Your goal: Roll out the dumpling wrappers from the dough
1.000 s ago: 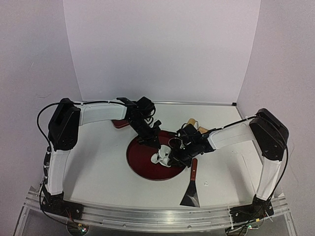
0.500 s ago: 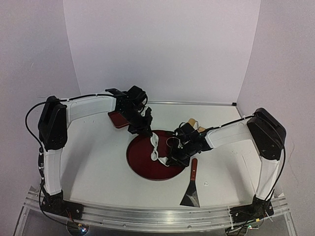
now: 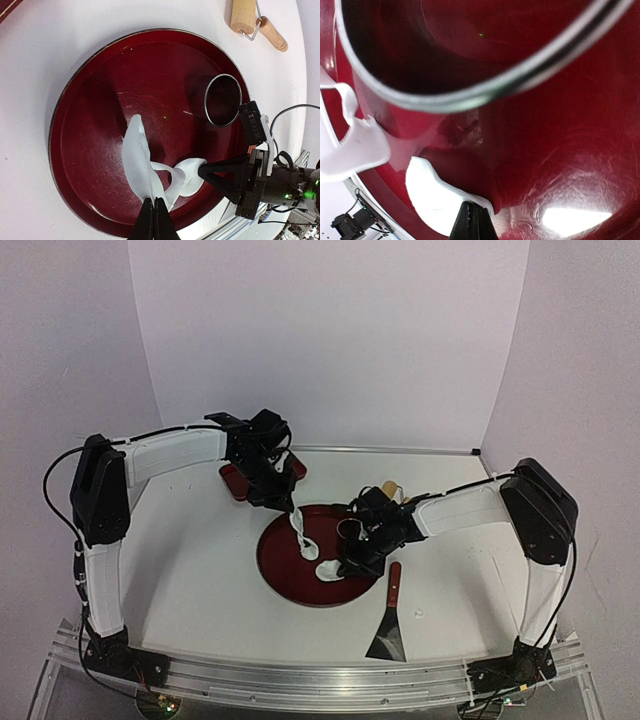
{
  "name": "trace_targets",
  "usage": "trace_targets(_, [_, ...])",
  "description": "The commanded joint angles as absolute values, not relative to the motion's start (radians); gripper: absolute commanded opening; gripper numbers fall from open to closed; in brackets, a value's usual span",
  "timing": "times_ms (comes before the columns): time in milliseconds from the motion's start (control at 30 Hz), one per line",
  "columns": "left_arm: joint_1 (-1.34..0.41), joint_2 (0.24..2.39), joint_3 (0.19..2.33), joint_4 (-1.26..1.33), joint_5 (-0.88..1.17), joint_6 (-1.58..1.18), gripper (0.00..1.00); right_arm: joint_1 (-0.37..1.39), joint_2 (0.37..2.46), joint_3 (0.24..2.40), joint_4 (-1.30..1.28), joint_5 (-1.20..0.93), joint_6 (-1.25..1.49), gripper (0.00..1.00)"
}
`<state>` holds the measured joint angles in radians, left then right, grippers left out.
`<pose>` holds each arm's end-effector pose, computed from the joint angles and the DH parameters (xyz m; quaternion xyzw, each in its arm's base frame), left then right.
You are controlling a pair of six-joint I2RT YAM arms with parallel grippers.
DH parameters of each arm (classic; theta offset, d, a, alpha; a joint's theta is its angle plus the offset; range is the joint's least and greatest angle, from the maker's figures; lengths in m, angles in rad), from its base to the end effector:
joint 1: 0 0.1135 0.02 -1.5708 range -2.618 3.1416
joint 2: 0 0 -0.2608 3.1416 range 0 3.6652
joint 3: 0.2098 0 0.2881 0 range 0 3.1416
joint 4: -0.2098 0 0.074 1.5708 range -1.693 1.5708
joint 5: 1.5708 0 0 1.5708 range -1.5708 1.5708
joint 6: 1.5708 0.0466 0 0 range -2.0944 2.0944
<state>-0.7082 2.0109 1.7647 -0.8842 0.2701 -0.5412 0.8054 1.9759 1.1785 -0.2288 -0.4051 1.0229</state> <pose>0.3487 -0.3150 0.2314 0.1100 0.9611 -0.2332 0.0987 0.2799 0.3178 0.0936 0.0486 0.9438 0.3269 0.0074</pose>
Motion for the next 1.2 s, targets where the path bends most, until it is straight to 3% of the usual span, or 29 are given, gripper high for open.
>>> trace_targets(0, [-0.701, 1.934, 1.778, -0.912, 0.247, -0.502, 0.0, 0.824, 1.952, 1.256, -0.311, -0.372, 0.972, 0.0])
trace_targets(500, [-0.701, 1.919, 1.78, -0.937, 0.221, -0.486, 0.0, 0.831, 1.864, 1.371, -0.33, -0.379, 0.919, 0.04])
trace_targets(867, [-0.666, 1.736, 1.886, -1.09, -0.079, -0.45, 0.0, 0.824, 1.731, 1.486, -0.594, -0.145, 0.819, 0.16])
trace_targets(933, [-0.658, 1.706, 1.88, -1.14, -0.148, -0.453, 0.0, 0.821, 1.707, 1.506, -0.659, -0.086, 0.813, 0.23])
trace_targets(1167, [-0.6, 1.564, 1.631, -1.226, -0.337, -0.505, 0.0, 0.811, 1.606, 1.483, -0.803, 0.034, 0.819, 0.29])
